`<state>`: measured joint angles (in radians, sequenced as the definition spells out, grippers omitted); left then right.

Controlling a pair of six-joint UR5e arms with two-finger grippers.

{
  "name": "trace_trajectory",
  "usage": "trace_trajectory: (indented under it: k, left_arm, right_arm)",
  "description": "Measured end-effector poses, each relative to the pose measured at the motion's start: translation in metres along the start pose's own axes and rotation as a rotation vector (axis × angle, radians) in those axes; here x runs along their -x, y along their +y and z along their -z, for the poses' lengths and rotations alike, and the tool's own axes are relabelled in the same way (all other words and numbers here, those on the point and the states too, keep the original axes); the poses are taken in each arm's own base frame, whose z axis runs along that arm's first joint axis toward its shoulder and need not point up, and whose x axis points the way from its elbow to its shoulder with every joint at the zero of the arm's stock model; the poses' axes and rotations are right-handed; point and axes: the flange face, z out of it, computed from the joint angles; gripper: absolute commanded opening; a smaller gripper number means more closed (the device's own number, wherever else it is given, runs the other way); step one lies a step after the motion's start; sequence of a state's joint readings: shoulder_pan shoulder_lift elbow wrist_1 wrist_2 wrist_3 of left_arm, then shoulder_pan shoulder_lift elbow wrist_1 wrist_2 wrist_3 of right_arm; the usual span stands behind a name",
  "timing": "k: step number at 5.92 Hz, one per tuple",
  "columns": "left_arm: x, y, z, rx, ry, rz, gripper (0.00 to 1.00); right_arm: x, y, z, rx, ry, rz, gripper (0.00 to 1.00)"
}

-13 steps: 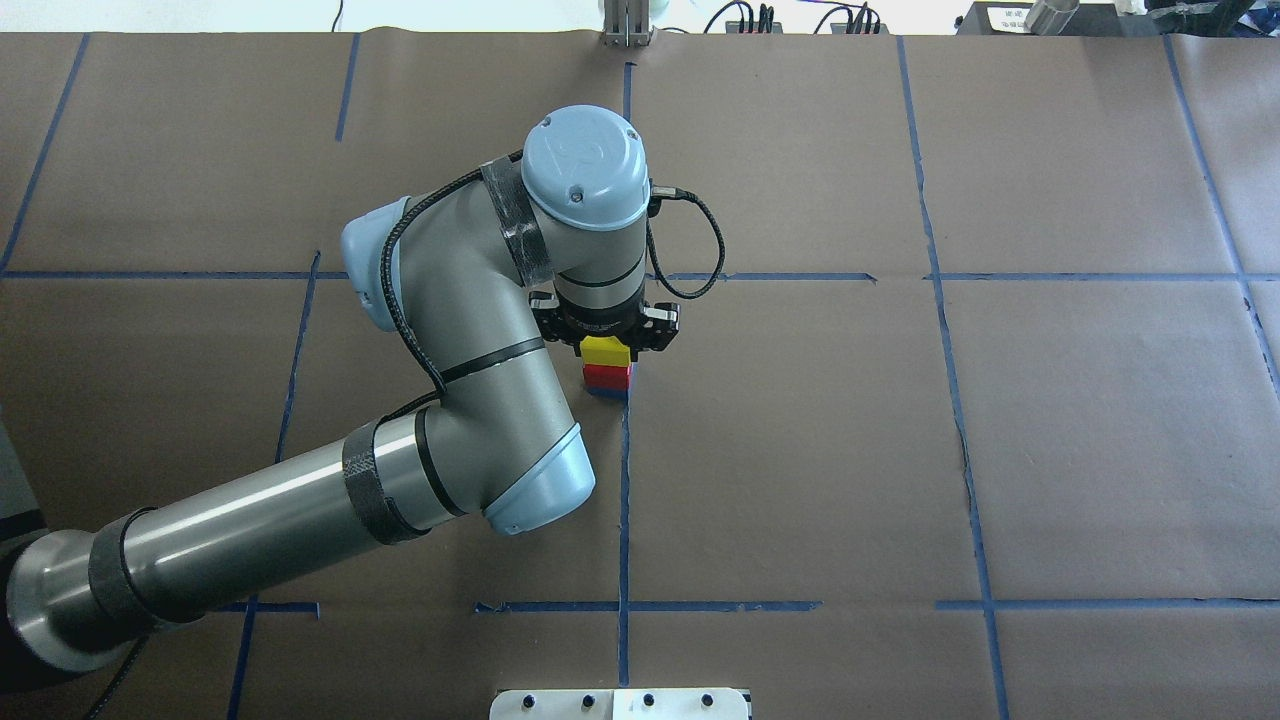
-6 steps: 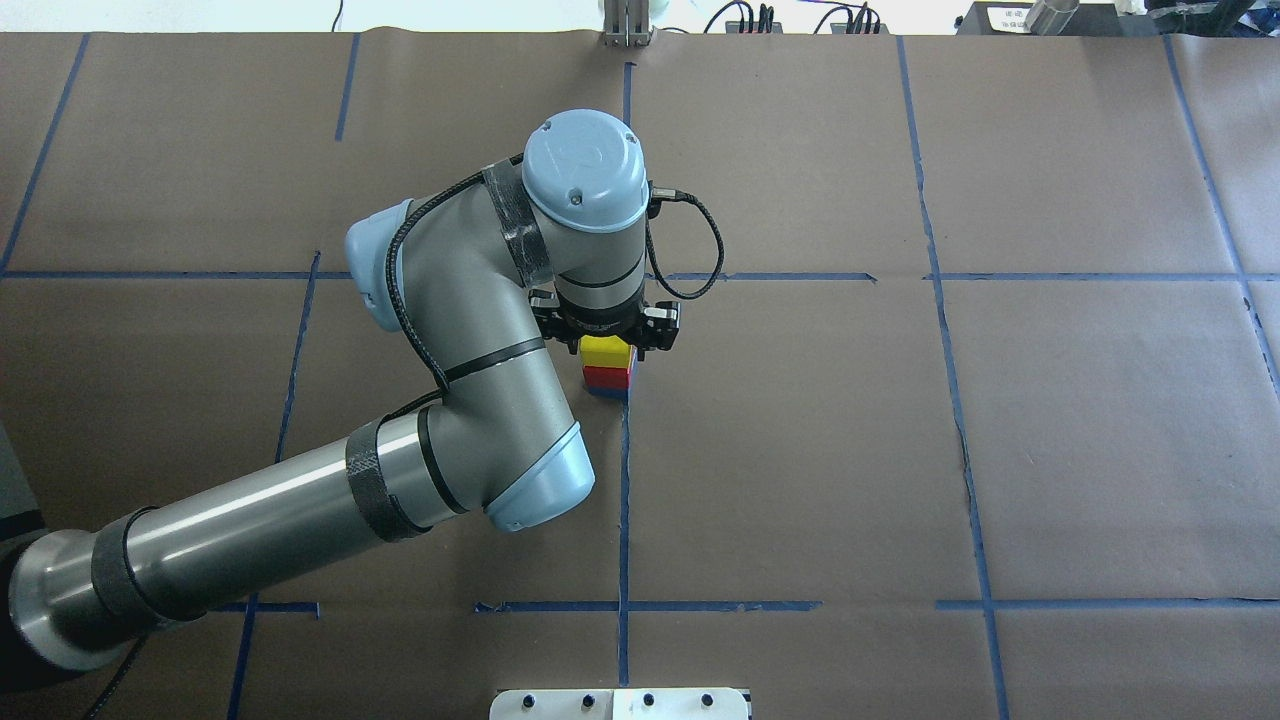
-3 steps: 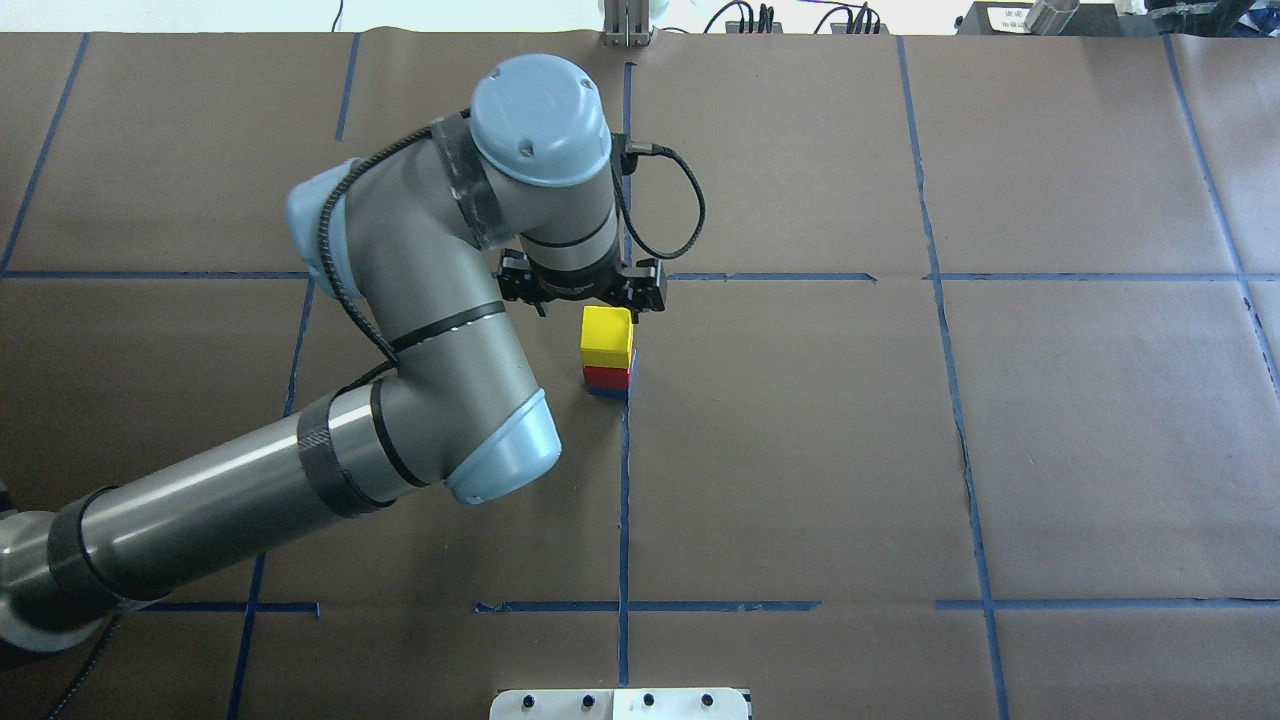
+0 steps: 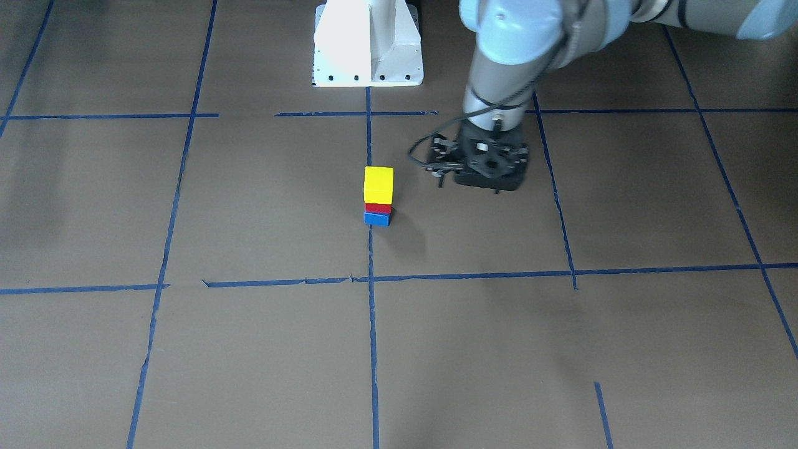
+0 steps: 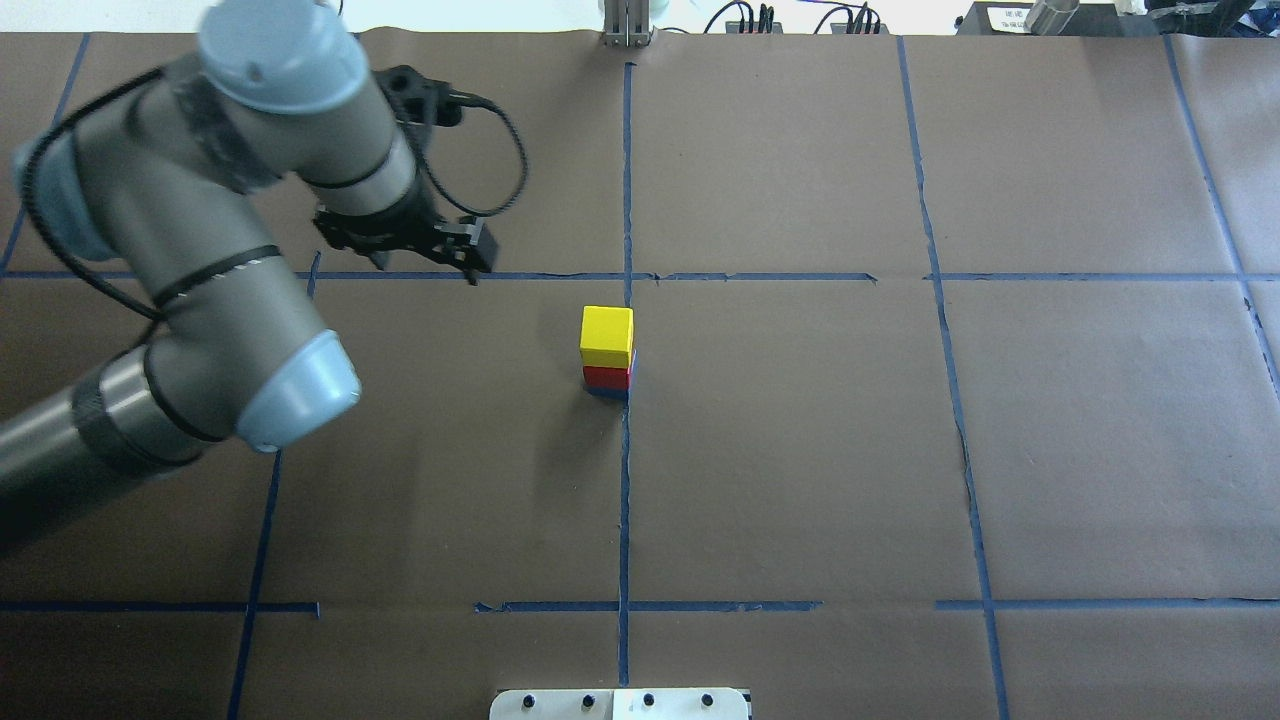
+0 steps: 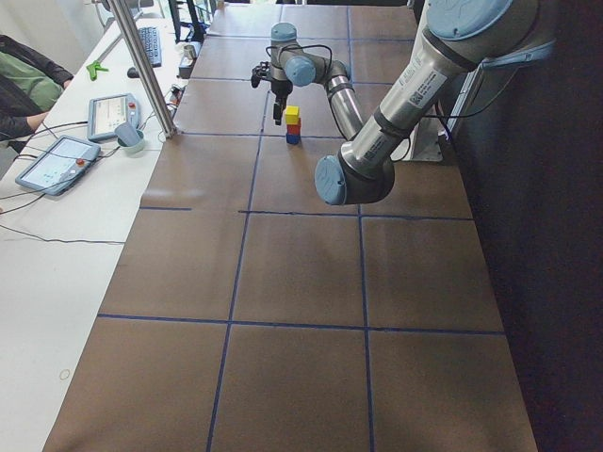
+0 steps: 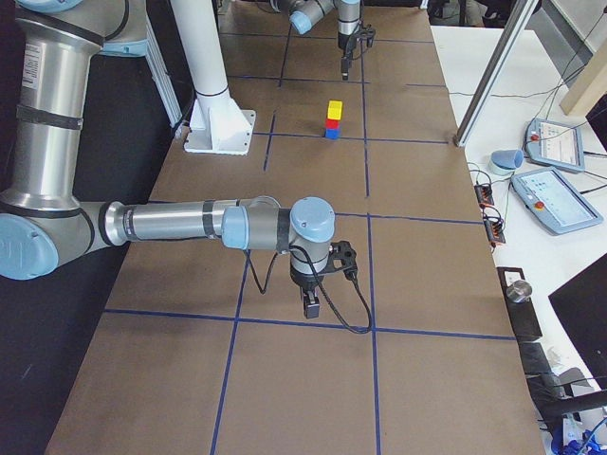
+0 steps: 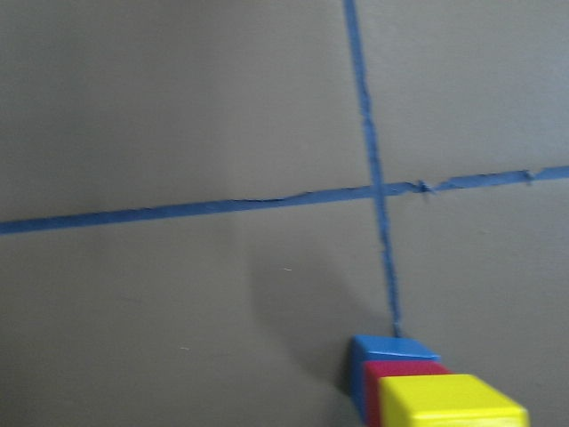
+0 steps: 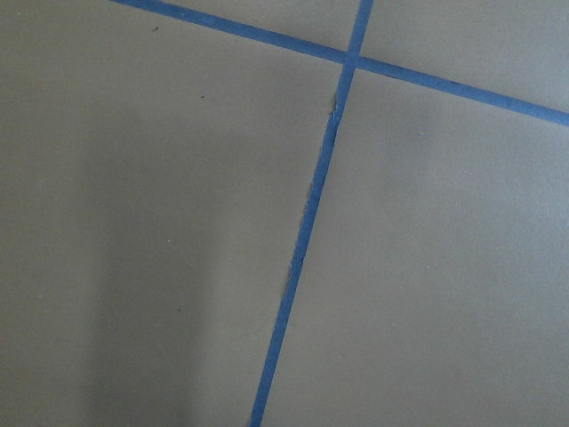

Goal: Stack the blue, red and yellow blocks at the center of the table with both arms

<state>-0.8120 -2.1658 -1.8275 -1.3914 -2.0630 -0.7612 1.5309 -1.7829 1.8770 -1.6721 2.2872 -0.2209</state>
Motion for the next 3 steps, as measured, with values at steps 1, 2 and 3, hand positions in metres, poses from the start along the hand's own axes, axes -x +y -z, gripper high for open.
trace_trajectory:
  k: [1,2,3]
  left_arm:
    - [0.098,0.006,0.003,0.045,-0.006,-0.037,1.0]
    - [0.207,0.02,0.011,0.079,-0.008,-0.057,1.0]
    - [0.319,0.047,0.024,0.09,-0.027,-0.045,1.0]
  right_arm:
    - [-0.001,-0.001,0.0,0.001,0.0,-0.004,0.99]
    - [-0.001,-0.002,-0.001,0.001,0.0,-0.023,0.97]
    - [-0.001,-0.003,0.0,0.0,0.0,-0.059,1.0]
